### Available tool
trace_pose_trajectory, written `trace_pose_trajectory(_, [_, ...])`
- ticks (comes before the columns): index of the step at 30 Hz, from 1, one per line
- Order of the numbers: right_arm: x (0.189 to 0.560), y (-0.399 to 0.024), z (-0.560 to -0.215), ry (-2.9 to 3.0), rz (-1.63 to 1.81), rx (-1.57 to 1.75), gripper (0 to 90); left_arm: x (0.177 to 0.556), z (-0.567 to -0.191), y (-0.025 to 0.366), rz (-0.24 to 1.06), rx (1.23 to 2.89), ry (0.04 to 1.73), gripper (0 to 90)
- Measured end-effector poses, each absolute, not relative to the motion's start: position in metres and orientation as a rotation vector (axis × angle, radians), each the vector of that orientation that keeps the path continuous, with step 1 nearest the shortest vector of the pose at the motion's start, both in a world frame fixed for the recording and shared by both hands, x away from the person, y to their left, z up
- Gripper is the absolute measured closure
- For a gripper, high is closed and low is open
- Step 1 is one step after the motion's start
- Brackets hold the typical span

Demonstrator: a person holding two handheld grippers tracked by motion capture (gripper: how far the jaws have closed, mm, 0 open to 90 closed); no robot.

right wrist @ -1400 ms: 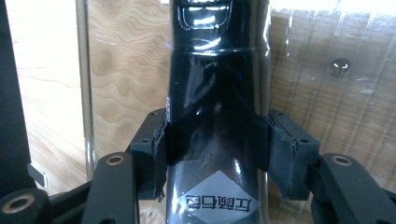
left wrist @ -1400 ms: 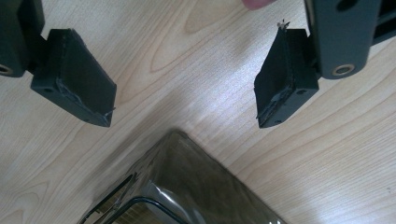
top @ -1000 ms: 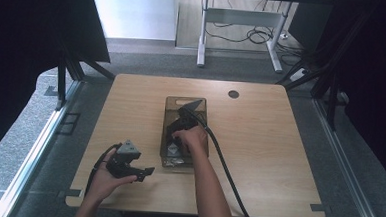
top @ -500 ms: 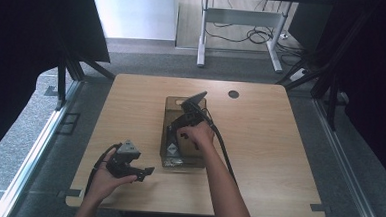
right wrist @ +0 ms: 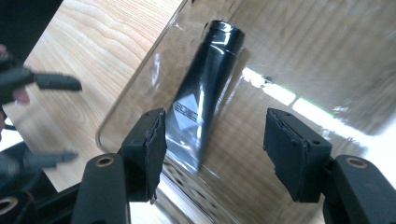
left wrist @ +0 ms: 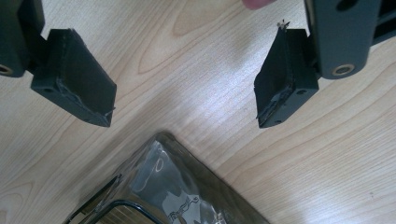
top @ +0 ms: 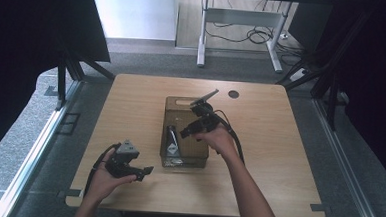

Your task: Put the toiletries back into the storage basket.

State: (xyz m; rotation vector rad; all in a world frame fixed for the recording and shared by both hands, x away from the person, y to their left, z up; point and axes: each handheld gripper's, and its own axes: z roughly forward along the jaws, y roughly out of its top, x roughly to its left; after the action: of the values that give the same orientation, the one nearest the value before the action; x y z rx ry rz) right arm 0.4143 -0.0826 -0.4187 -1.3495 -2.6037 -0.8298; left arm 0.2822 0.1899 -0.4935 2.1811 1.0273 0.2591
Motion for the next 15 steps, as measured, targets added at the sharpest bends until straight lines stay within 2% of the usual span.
trace_pose_trajectory(8, [0.377, -0.137, -0.409, -2.691, -1.062, -1.241, 39.7, 0.283, -0.495, 0.188, 0.278, 2.192, 1.034, 21.3])
trace_pose_trajectory(15, [0.351, -0.196, -0.429, -2.671, -1.162, -1.304, 39.9, 0.283, -0.498, 0.186, 0.276, 2.204, 1.049, 21.3])
